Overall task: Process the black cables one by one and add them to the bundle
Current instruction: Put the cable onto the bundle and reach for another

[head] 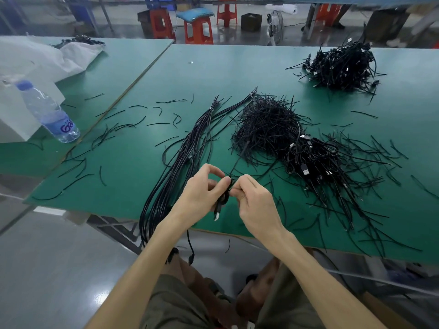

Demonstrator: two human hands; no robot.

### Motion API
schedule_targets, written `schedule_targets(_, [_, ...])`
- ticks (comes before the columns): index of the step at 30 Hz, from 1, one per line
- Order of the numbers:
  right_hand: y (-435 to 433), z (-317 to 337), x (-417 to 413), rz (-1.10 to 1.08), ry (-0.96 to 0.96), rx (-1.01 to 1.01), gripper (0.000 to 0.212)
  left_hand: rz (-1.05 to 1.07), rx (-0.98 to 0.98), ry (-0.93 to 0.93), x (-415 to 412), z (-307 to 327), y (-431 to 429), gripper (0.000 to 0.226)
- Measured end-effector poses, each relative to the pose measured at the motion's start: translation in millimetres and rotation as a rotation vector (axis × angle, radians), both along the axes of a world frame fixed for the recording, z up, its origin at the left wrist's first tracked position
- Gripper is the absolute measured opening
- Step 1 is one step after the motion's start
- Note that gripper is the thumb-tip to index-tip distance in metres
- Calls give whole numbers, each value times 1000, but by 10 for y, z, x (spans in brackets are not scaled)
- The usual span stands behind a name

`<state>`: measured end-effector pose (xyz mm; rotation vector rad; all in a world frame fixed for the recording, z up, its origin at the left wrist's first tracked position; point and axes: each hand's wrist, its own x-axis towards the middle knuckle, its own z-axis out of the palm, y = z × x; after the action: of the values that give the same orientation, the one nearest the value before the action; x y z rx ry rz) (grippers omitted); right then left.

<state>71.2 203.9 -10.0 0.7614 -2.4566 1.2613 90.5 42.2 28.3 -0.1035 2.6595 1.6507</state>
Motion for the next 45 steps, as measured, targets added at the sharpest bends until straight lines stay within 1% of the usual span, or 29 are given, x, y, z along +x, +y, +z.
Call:
schedule_targets(2, [3, -2, 9, -9, 11, 10, 23, -2, 104, -52, -2, 26, 2, 16])
schedule_targets(5, [17, 7, 11, -15, 33, 14, 23, 14, 129, -56, -3, 46, -9, 14])
schedule_targets(7, [25, 7, -1, -25, 33, -3, 21, -23, 154, -41, 6, 51, -15, 18])
schedule_targets(10, [30, 0, -20, -45, 14, -51, 22, -155, 194, -27, 42, 71, -38, 33])
schedule_targets(12, [32, 2, -22, -51, 18, -56, 21, -230, 169, -8, 66, 78, -54, 47])
schedule_targets(15, [14, 16, -10, -43, 6, -54, 21, -247, 148, 11, 59, 59, -66, 61])
schedule_targets(23, [35, -27, -38, -70, -3, -57, 24, -201, 22, 37, 15, -11, -108, 52])
schedule_targets(27, [53, 14, -28, -48, -4, -54, 34, -159, 2, 37, 39, -34, -123, 35])
schedule_targets(29, [44, 27, -25, -56, -9, -69, 30, -144, -2, 36, 41, -40, -105, 24])
schedule_targets(33, [23, -14, -39, -74, -19, -52, 13, -100, -55, 25, 21, -48, -77, 7])
schedule_targets(34, [21, -14, -47, -81, -26, -50, 13, -87, -93, 33, 21, -49, -72, 8])
schedule_targets(36, [25, 8, -55, -89, -16, -56, 16, -59, -211, 79, 34, -44, -62, 17])
schedule_targets(39, [28, 51, -36, -105, 14, -81, 36, -30, -438, 230, 71, -25, -19, 37])
schedule_targets(40, [32, 49, -34, -110, 7, -89, 37, -23, -461, 269, 80, -17, 5, 40])
schedule_targets(42, [34, 36, -25, -108, -15, -107, 29, -17, -440, 314, 86, 1, 43, 43])
schedule_targets(45, [29, 12, -3, -103, -42, -158, 18, -15, -406, 307, 91, 1, 89, 44])
